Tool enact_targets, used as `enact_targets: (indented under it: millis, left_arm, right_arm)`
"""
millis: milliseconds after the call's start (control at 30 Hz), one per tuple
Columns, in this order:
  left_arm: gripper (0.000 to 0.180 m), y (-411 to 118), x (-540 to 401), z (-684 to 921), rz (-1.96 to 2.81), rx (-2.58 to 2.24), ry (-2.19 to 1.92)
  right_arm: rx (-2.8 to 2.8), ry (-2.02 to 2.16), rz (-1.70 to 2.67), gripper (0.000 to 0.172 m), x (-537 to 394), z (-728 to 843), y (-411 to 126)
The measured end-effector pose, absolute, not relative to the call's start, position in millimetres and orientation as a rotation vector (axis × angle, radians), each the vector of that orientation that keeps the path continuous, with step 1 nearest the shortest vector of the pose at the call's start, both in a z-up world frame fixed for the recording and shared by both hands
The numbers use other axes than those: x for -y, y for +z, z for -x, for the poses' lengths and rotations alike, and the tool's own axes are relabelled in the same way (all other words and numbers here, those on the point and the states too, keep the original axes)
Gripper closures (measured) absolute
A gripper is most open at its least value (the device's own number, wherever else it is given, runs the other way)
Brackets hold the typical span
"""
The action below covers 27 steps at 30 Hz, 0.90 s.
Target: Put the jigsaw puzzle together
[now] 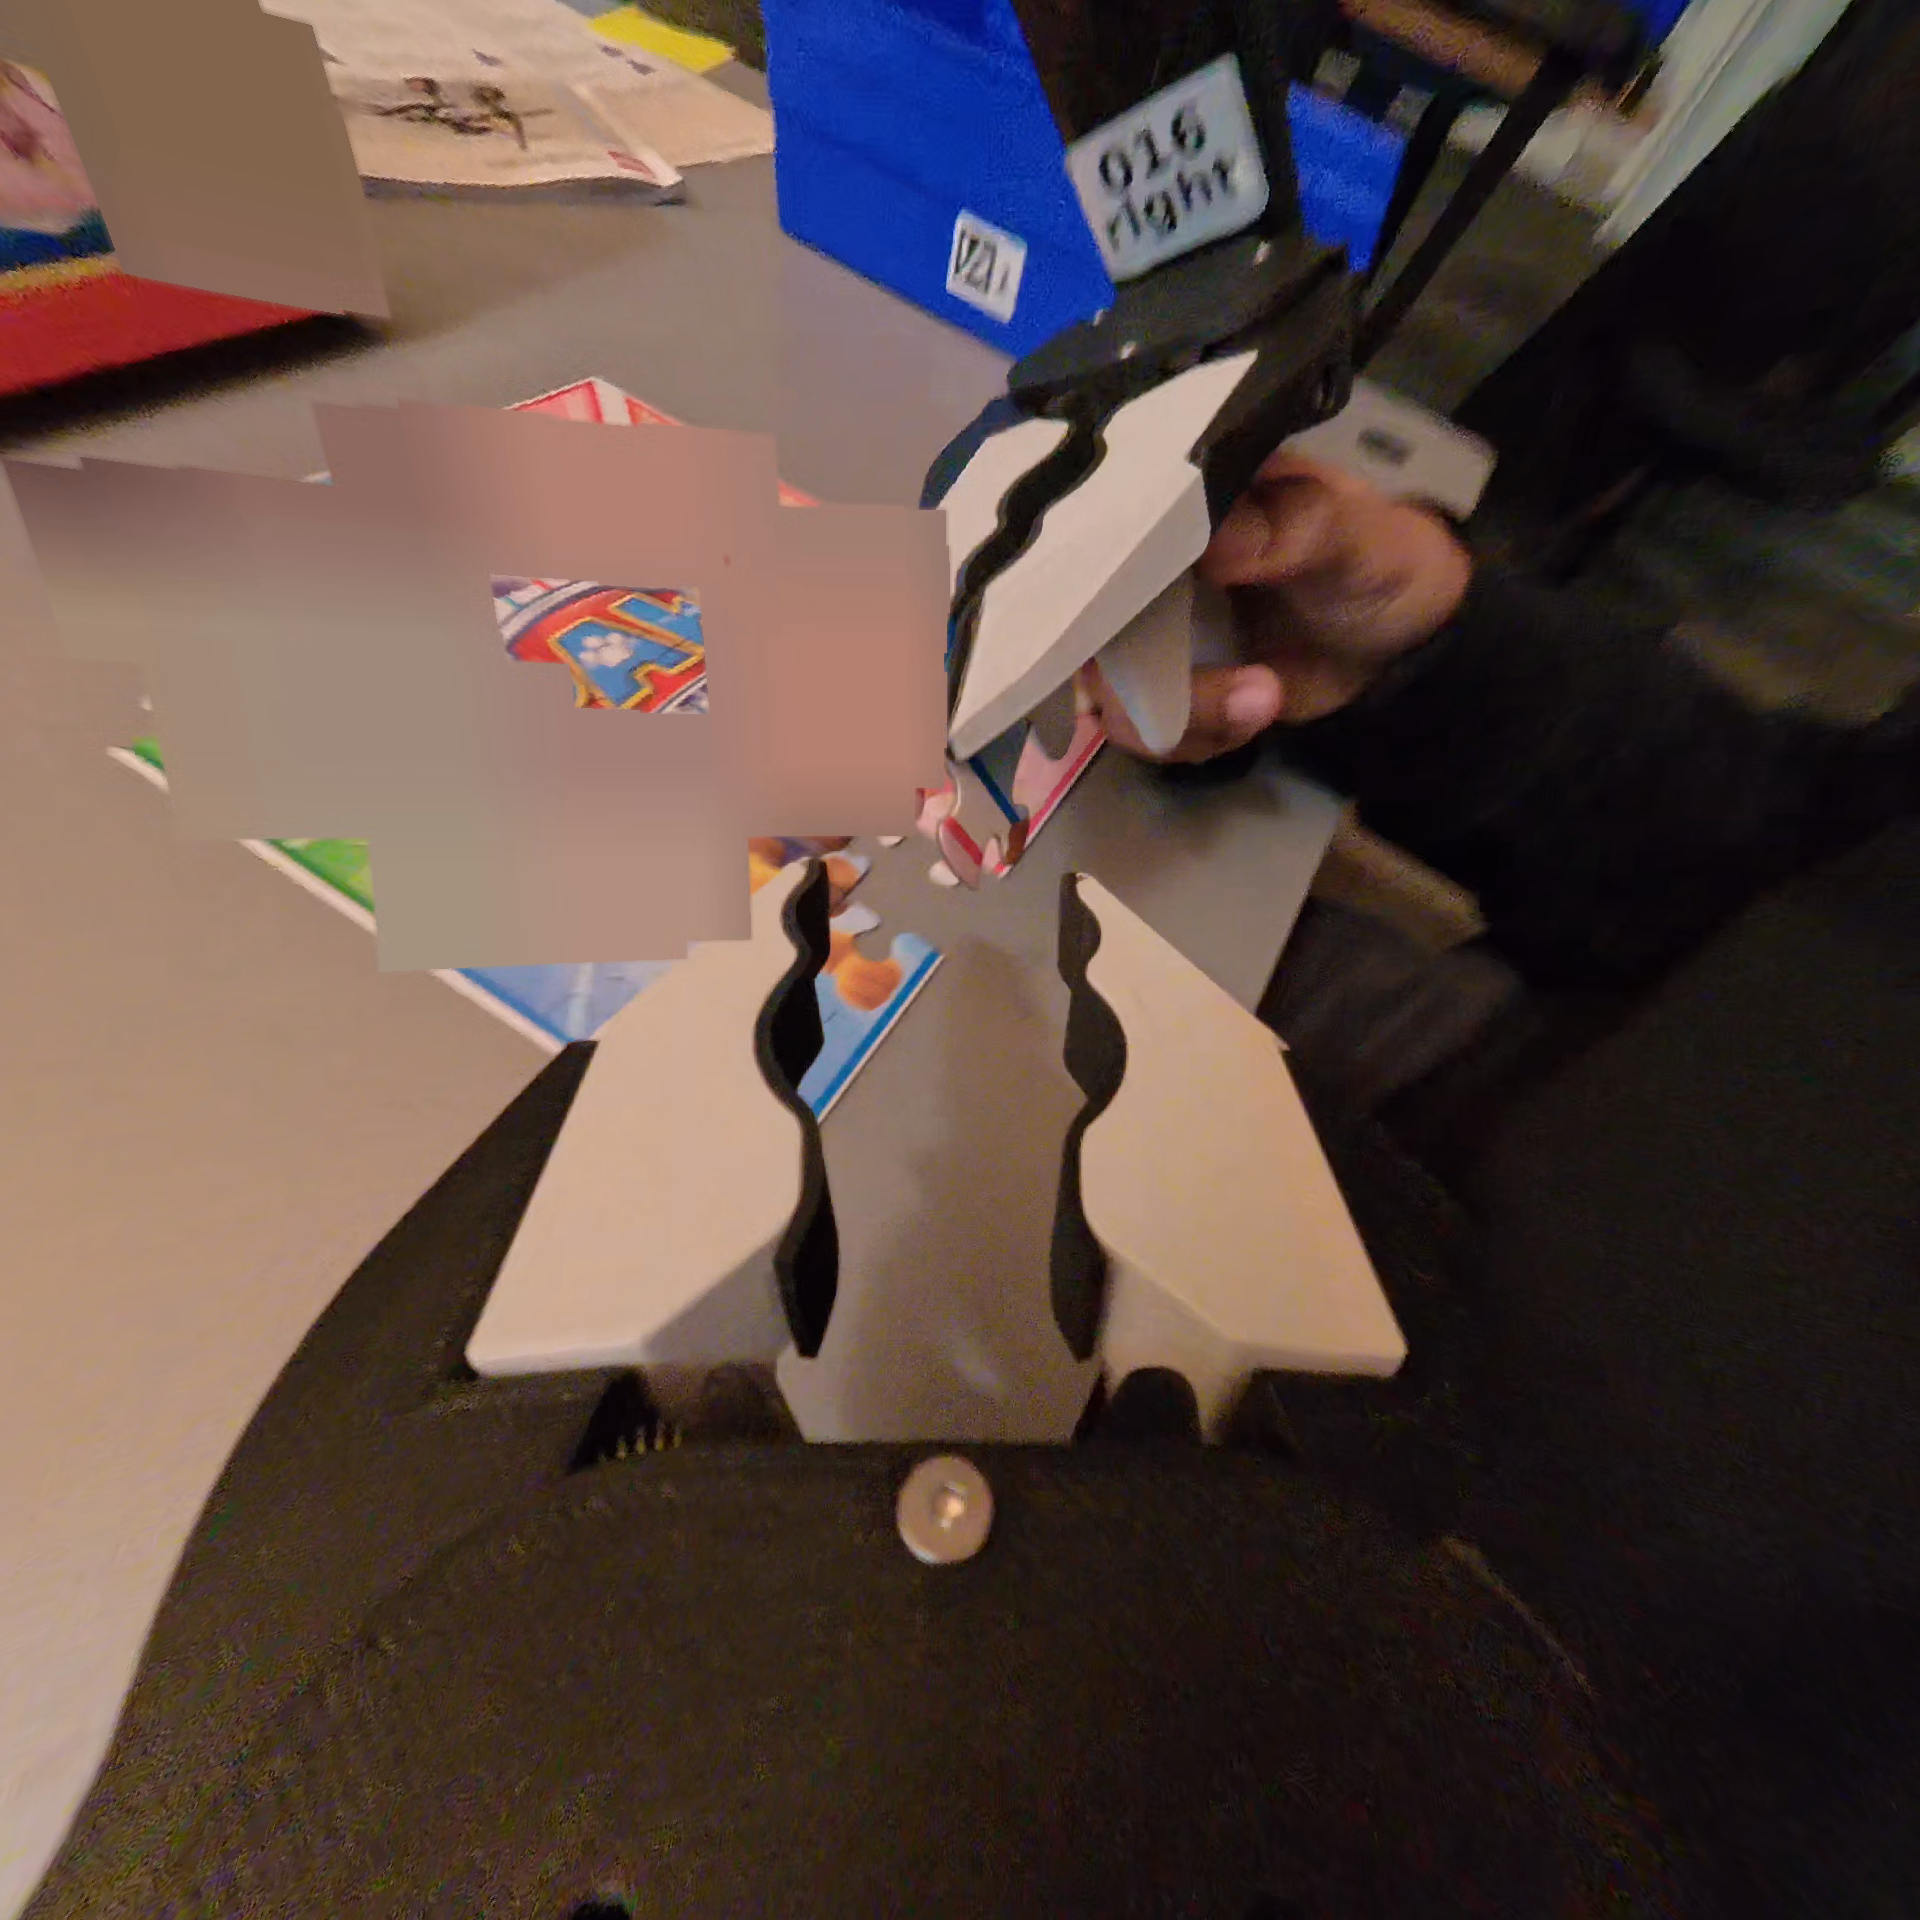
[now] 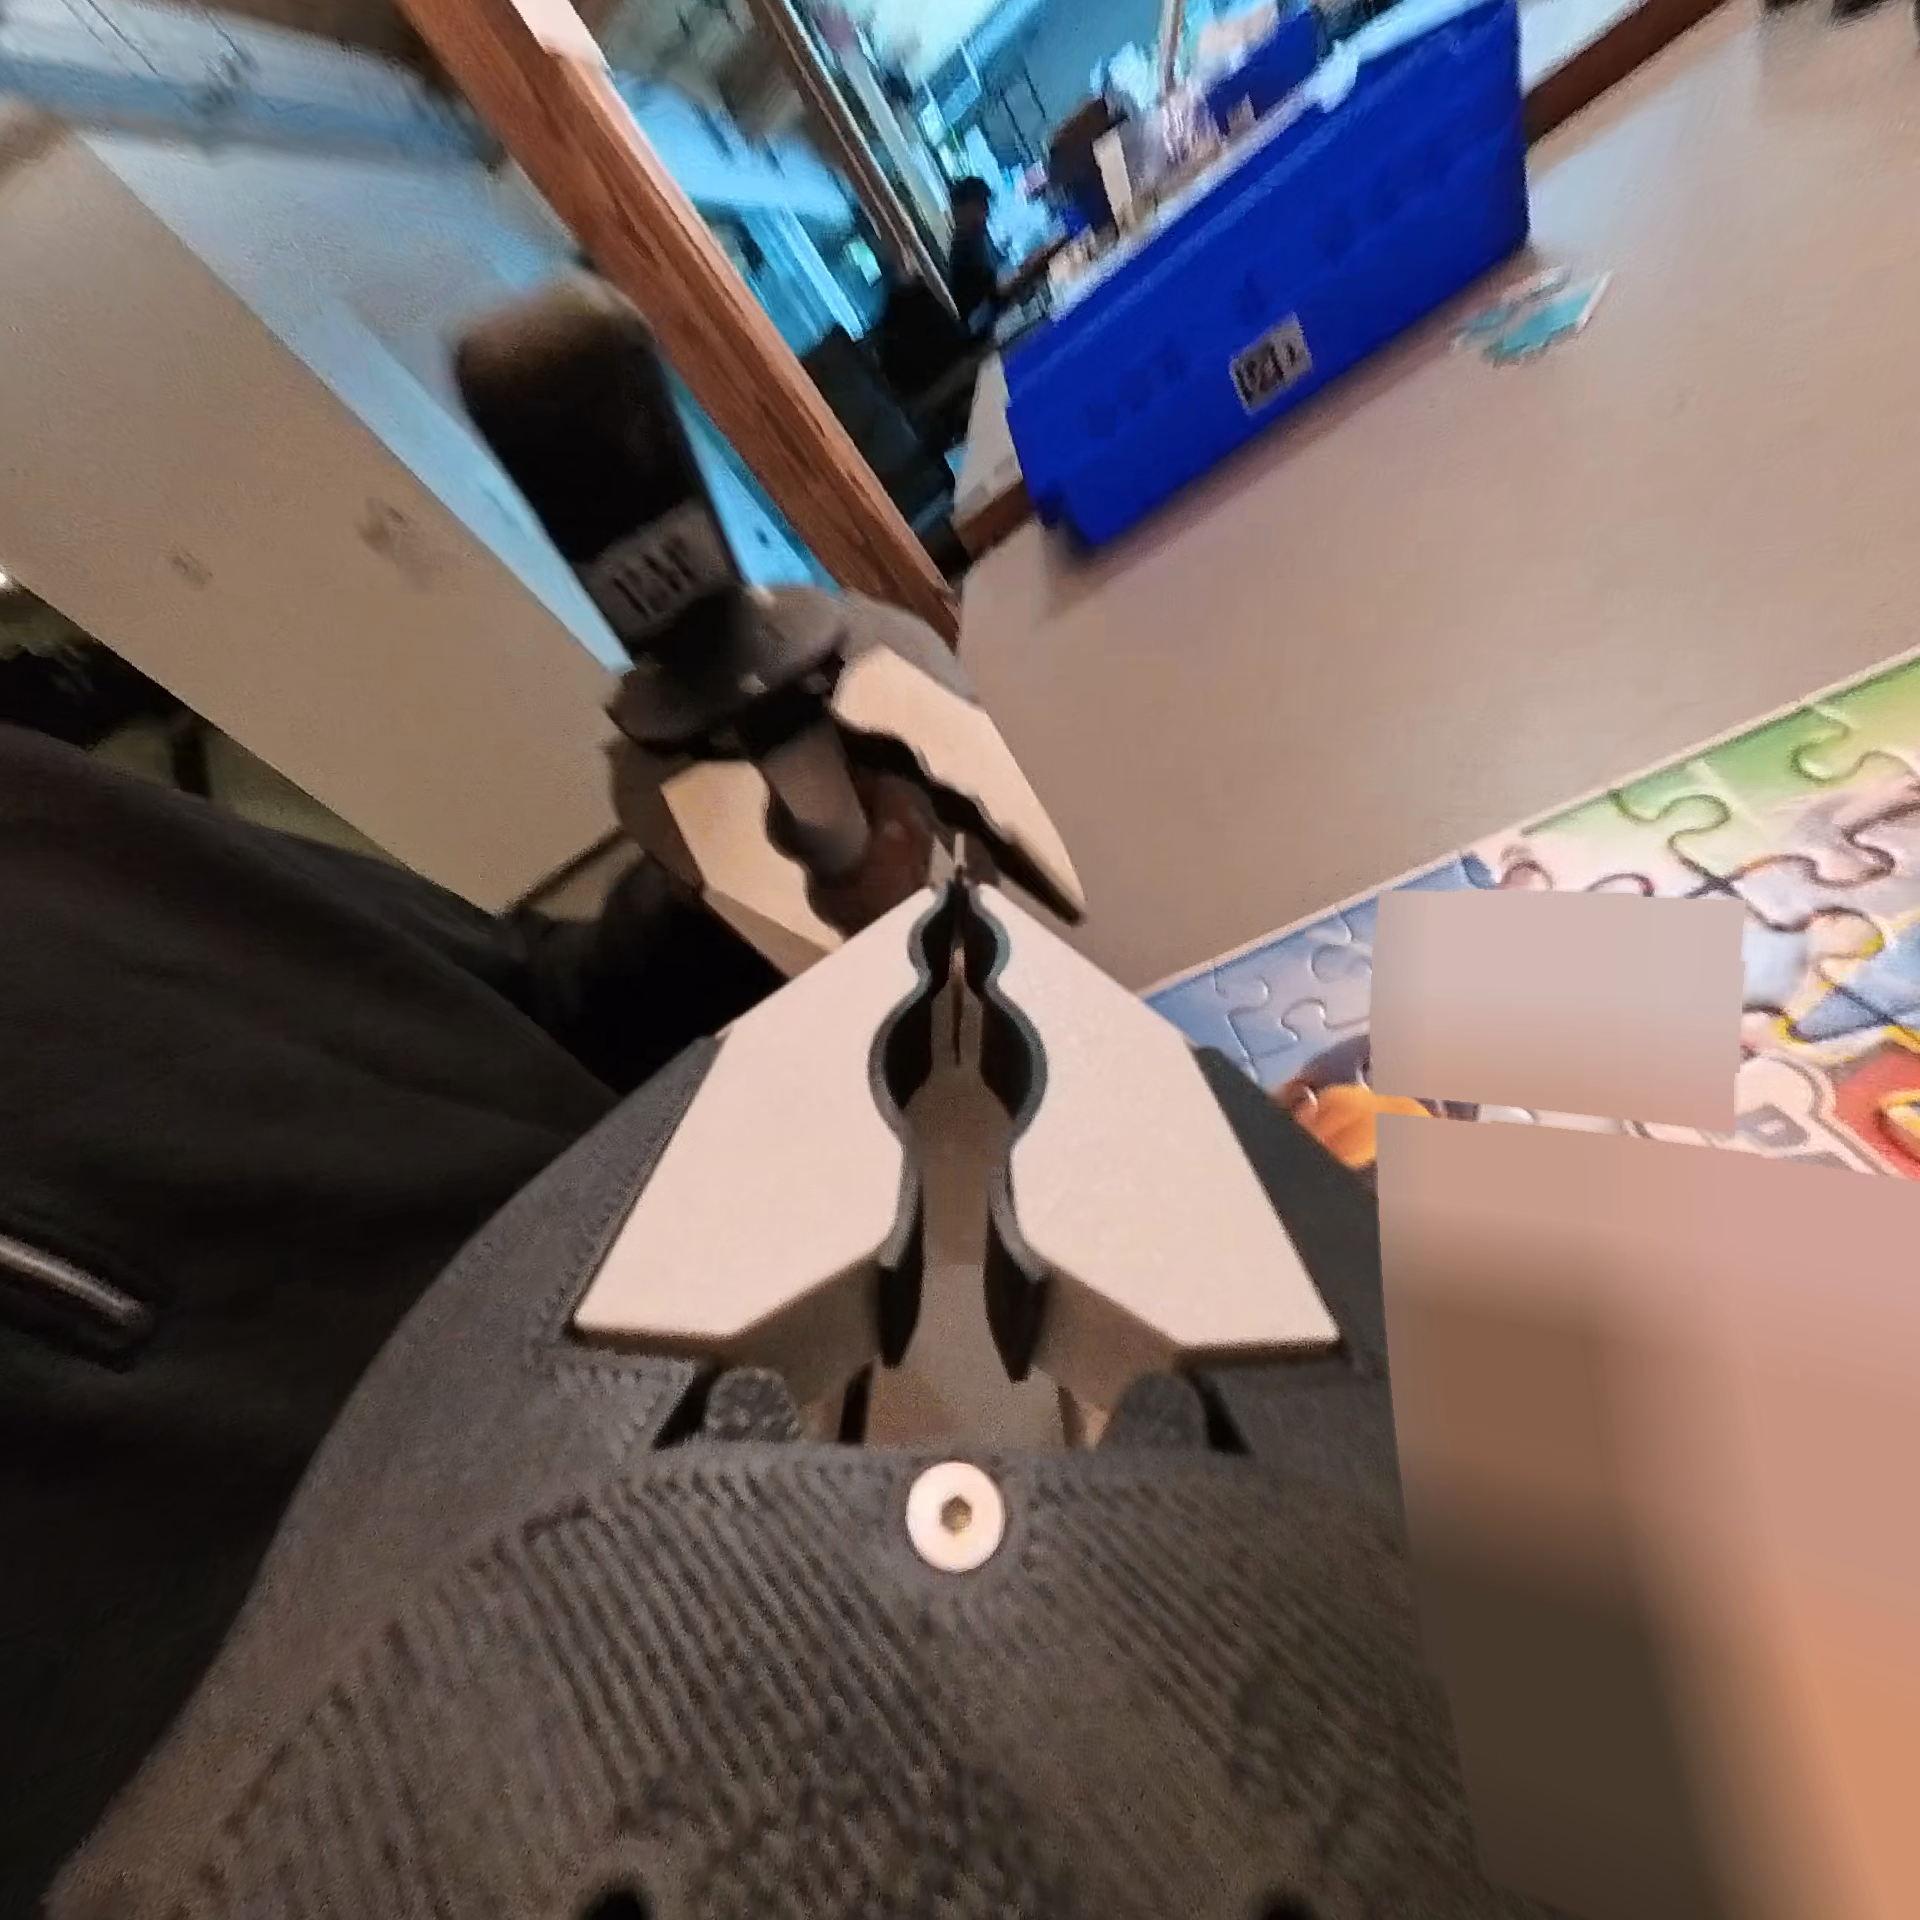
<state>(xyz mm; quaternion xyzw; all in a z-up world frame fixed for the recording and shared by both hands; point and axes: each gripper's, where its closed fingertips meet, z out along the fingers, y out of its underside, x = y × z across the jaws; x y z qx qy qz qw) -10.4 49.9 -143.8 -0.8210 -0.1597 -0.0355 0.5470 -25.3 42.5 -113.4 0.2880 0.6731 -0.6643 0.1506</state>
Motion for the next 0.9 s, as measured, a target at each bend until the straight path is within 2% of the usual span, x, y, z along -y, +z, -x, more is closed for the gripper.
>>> enact_targets:
  millis: [33,167,233,600,767,833,900]
  left_arm:
    - [0.139,-140,-53,8,1.891,0.396,-0.141]
    - [0.17,-114,-59,7,1.666,0.408,-0.261]
    - [0.178,-106,-56,10,1.602,0.427,-0.298]
    - [0.179,-92,-42,27,1.436,0.51,-0.385]
    - [0.164,-100,-44,28,1.435,0.53,-0.418]
    - [0.166,-100,-49,25,1.423,0.53,-0.474]
    - [0.177,-100,-53,24,1.42,0.527,-0.493]
  right_arm:
    - [-1.874,-1.952,-0.821,0.172,-43,26,-105]
    - [-1.765,-2.078,-0.81,0.172,-48,29,-89]
    - [-1.748,-2.102,-0.793,0.172,-49,28,-85]
    - [-1.881,-1.98,-0.758,0.172,-37,20,-105]
    - [-1.783,-2.031,-0.801,0.172,-47,26,-96]
    - [-1.783,-2.015,-0.813,0.172,-48,27,-99]
    - [-1.819,-2.002,-0.811,0.172,-48,25,-101]
